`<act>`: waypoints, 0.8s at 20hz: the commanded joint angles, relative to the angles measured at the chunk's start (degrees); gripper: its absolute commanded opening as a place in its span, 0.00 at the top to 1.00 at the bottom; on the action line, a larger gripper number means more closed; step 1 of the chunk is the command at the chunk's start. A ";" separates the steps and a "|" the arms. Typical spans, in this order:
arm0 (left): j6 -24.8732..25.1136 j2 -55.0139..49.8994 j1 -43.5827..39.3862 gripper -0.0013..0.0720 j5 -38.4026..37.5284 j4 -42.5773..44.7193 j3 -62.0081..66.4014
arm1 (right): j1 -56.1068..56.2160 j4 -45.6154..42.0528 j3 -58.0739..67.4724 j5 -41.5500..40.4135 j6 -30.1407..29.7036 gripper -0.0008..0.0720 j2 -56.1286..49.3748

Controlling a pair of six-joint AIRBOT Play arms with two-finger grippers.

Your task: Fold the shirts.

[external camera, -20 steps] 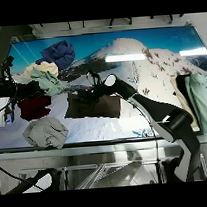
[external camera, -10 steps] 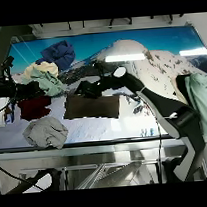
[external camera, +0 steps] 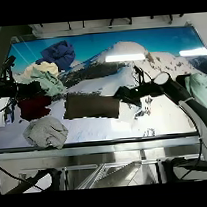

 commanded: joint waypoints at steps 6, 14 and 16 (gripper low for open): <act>-0.48 0.04 -6.86 0.95 1.20 0.09 0.00 | -1.16 17.97 -9.38 -11.98 -16.35 0.03 -9.88; -1.44 -0.55 -7.02 0.95 1.33 0.17 0.00 | 4.22 30.14 -4.28 -11.41 -24.17 0.03 -14.60; -1.44 -1.57 -7.02 0.95 1.09 0.15 0.00 | 5.62 30.16 -2.43 -12.70 -23.47 0.34 -15.67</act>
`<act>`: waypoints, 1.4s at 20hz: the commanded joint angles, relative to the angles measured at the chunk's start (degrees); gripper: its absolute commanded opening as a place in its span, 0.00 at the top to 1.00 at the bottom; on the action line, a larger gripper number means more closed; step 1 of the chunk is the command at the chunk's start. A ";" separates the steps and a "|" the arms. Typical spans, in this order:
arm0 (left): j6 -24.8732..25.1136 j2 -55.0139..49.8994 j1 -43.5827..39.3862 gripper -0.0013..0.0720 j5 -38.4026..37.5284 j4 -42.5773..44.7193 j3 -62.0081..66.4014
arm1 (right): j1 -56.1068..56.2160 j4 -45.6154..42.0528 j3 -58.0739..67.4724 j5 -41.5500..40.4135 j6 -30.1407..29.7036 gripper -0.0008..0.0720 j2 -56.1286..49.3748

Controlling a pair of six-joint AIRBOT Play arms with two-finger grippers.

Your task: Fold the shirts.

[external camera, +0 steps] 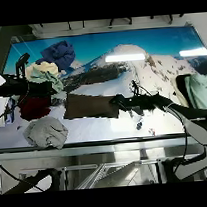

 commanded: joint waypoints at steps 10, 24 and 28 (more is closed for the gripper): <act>-0.07 -1.05 -0.22 0.95 -0.48 -0.66 0.02 | -11.67 -16.22 -5.27 9.79 16.72 0.96 28.04; 1.05 -1.05 -5.11 0.95 -2.73 -0.59 0.04 | -34.27 -18.29 19.21 10.88 20.48 0.96 38.16; 1.03 -1.05 -5.11 0.95 -2.89 -0.59 0.04 | -39.69 -18.29 34.97 13.99 19.19 0.96 27.23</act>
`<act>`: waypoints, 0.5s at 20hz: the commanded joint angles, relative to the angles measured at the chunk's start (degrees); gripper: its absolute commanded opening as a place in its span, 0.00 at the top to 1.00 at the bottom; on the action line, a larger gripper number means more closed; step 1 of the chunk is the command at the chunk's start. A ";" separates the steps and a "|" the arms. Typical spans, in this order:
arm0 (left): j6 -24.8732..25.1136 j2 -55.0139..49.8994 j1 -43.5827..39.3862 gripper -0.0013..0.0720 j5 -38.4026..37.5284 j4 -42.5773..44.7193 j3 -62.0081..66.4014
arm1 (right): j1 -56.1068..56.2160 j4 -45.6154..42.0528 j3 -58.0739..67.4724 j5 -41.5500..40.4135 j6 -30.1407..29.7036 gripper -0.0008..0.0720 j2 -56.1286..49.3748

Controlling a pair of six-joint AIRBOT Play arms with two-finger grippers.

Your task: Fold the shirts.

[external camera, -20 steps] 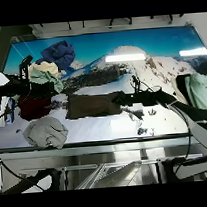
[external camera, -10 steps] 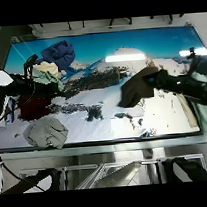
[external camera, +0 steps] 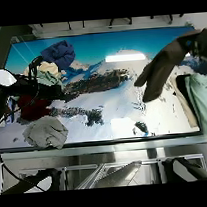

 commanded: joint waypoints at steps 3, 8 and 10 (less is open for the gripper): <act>-0.02 0.04 -0.07 0.95 -0.42 0.02 0.04 | -6.29 -0.20 22.34 3.08 -1.55 0.96 -14.71; -0.02 0.04 -0.07 0.95 -0.39 0.07 0.02 | -9.73 -0.24 36.52 3.26 -0.61 0.96 -24.72; -0.04 0.04 -0.07 0.95 -0.42 0.04 0.04 | -11.43 -0.39 39.21 3.02 -0.02 0.96 -27.04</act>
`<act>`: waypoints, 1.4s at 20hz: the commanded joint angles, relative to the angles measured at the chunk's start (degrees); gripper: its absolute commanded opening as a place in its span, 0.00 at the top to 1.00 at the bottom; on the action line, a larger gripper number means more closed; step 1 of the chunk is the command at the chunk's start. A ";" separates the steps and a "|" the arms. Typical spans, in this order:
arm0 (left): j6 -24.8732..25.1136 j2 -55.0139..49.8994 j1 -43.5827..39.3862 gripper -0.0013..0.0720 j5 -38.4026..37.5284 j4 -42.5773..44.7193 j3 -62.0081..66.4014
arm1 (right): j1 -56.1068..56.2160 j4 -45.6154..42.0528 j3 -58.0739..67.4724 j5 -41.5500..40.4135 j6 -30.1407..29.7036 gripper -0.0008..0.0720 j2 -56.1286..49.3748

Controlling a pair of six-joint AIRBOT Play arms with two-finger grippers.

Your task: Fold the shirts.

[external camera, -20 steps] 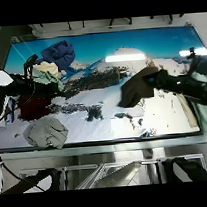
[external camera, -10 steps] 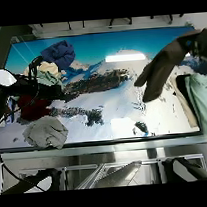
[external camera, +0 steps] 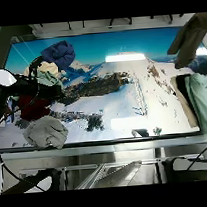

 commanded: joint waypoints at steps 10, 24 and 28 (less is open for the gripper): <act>-0.02 0.04 -0.04 0.95 0.00 0.07 0.04 | -11.87 -1.03 5.84 9.81 0.61 0.96 -4.98; 3.54 0.04 -0.04 0.95 5.07 0.11 0.04 | -23.39 -37.38 3.63 36.87 16.83 0.96 8.37; 4.00 0.04 -0.04 0.95 5.03 0.02 0.04 | -23.41 -48.76 -3.54 38.34 20.39 0.96 10.36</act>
